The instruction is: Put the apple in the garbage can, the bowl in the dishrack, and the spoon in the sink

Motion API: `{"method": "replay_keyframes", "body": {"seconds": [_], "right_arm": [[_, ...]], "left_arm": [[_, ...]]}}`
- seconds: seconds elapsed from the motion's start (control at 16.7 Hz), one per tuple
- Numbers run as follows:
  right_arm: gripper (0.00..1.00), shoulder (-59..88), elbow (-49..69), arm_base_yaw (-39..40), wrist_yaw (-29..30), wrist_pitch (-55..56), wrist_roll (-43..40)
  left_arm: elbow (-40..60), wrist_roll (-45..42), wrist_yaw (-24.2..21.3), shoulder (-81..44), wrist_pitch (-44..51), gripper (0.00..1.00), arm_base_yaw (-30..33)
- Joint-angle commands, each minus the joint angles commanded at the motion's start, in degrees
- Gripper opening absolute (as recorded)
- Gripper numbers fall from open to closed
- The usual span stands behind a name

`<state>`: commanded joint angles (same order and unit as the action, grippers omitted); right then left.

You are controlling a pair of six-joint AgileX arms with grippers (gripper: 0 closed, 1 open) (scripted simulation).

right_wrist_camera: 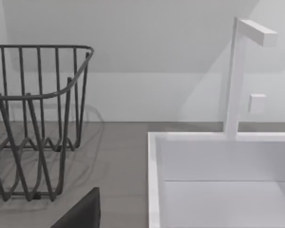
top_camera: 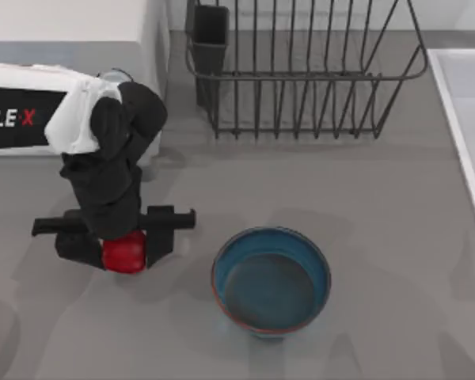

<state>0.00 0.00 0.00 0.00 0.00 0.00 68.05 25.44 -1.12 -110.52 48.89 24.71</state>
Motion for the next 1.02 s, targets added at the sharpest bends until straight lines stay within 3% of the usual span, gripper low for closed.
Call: {"method": "replay_keyframes", "body": {"seconds": [0.48,0.84,1.02], "right_arm": [[1.0,0.0,0.0,0.0,0.0,0.0,0.0],[1.0,0.0,0.0,0.0,0.0,0.0,0.0],[1.0,0.0,0.0,0.0,0.0,0.0,0.0]], "left_arm": [[11.24,0.23,0.02,6.37,18.91,0.0,0.07],[11.71,0.17,0.04,6.67,19.45,0.0,-0.14],[11.18,1.92,-0.47,8.11,20.29,0.0,-3.92]]}}
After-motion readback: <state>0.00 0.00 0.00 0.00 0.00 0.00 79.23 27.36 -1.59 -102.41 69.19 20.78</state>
